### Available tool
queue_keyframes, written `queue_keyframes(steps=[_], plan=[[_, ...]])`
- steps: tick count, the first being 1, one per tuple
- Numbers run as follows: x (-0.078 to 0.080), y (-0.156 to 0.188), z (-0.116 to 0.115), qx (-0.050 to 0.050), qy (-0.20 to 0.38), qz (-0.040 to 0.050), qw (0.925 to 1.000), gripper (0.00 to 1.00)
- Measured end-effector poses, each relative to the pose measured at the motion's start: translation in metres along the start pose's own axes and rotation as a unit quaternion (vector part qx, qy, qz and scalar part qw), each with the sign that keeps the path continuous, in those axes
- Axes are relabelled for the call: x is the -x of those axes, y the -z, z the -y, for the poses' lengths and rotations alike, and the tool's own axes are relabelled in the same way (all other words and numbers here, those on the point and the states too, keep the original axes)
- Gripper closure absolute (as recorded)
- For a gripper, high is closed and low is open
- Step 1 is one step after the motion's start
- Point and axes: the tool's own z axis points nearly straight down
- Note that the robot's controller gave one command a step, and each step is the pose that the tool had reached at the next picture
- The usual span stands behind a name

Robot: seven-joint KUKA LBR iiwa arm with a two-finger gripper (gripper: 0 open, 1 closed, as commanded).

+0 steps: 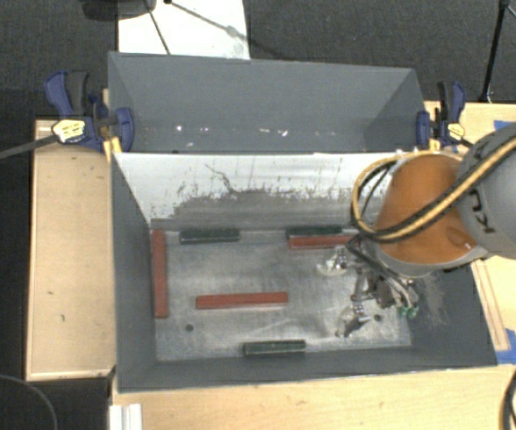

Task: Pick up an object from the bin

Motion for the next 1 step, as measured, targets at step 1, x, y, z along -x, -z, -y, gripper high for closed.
queue_keyframes(steps=[1], plan=[[0.0022,-0.0153,-0.006,0.0,0.0,-0.0026,1.0,0.0]])
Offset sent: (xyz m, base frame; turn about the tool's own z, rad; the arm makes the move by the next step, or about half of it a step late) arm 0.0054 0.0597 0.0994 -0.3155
